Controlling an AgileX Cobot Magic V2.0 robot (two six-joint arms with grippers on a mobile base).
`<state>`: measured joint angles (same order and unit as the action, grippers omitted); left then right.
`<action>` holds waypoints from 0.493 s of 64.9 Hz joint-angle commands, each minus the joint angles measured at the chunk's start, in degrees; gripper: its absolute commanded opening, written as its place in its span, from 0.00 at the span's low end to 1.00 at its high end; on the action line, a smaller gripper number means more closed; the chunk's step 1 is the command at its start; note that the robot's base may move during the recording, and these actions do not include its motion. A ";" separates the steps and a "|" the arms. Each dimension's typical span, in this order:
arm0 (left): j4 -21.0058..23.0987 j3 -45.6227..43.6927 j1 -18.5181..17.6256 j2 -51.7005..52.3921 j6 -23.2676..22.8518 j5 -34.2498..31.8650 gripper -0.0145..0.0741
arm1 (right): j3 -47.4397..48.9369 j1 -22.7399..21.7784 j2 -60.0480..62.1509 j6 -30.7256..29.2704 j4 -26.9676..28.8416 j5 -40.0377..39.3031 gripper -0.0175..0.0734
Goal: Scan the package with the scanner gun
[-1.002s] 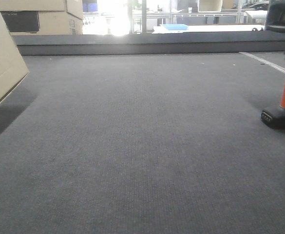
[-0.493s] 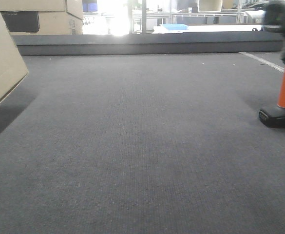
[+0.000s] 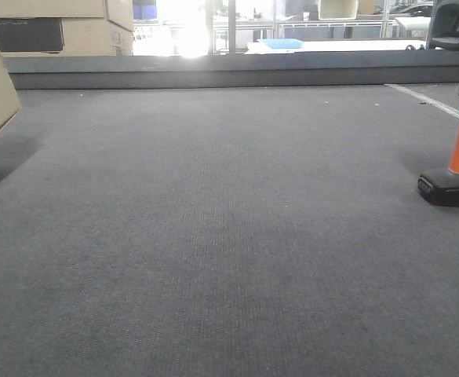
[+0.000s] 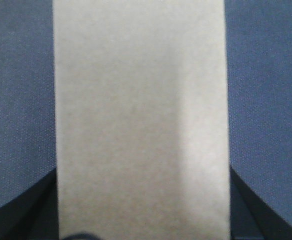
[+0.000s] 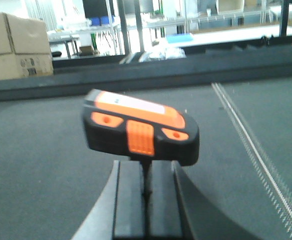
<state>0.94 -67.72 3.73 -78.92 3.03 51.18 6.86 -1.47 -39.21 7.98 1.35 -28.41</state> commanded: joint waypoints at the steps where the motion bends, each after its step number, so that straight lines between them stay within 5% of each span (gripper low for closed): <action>1: 0.09 -0.43 -0.09 -1.03 -0.03 -0.94 0.04 | -0.30 0.01 4.16 -0.52 -1.03 3.94 0.02; 11: -4.67 -0.43 -0.09 -3.81 -0.03 0.56 0.04 | -0.30 0.01 9.75 -0.52 -1.03 11.67 0.02; 32: -4.69 -0.43 -0.09 -4.21 -0.03 0.54 0.04 | -0.30 0.01 13.49 -0.52 -1.03 13.18 0.01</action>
<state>-3.85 -67.72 3.73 -83.39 3.03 52.64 6.73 -1.47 -26.05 7.98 0.84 -14.91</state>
